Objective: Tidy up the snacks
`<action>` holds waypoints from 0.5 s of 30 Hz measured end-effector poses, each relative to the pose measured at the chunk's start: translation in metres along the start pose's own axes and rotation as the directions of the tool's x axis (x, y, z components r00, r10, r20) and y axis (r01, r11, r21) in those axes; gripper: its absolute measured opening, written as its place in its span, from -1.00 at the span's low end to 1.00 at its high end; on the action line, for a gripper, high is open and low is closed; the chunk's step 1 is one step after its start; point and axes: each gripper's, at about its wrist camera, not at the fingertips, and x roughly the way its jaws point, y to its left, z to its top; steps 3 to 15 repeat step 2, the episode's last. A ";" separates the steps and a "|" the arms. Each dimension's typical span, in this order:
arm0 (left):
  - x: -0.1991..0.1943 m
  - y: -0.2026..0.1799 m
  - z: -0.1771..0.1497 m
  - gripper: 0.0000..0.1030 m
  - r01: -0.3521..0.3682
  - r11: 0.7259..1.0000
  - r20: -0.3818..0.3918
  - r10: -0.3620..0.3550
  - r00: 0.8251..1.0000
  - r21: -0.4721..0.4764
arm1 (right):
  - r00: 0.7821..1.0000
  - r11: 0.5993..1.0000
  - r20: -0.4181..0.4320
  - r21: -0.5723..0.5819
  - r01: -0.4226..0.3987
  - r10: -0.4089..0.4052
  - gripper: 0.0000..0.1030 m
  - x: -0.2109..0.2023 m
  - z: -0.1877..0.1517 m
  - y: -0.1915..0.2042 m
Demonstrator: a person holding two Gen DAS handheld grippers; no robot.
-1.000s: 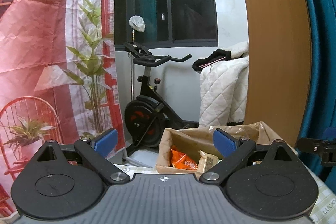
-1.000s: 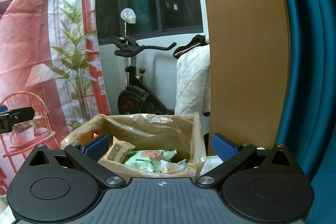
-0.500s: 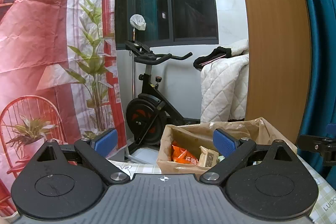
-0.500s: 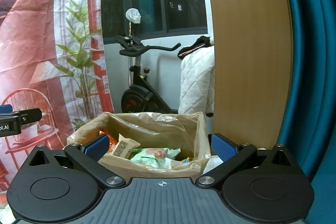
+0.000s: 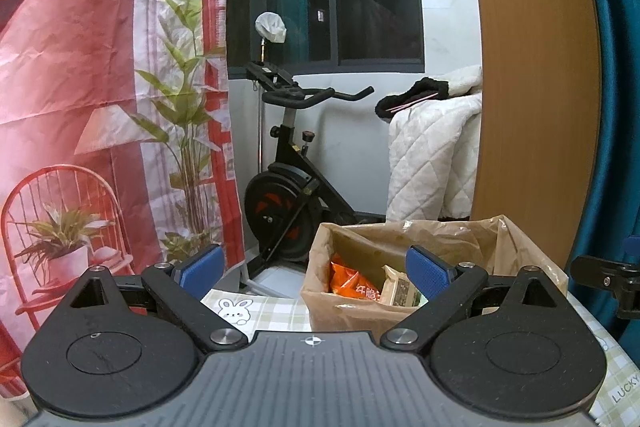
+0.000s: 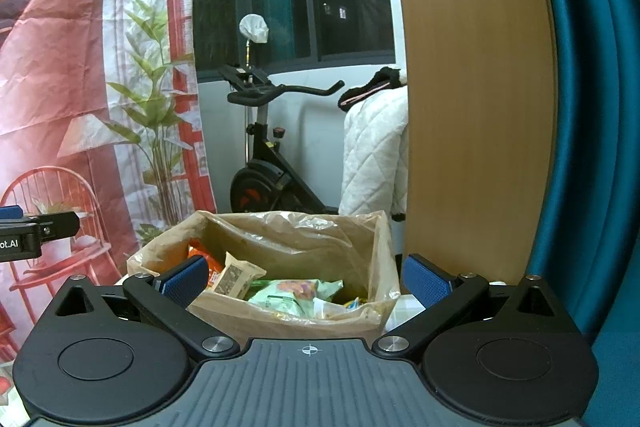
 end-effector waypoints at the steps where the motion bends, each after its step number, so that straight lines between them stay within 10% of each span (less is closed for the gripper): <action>1: 0.000 0.001 0.000 0.91 0.001 1.000 -0.002 -0.001 1.000 -0.004 | 1.000 1.000 0.000 0.000 0.000 0.000 0.99 0.000 0.000 0.000; 15: 0.001 0.001 0.000 0.91 0.001 1.000 -0.005 -0.001 1.000 -0.007 | 1.000 1.000 -0.001 -0.001 -0.001 0.001 0.99 0.000 0.000 0.000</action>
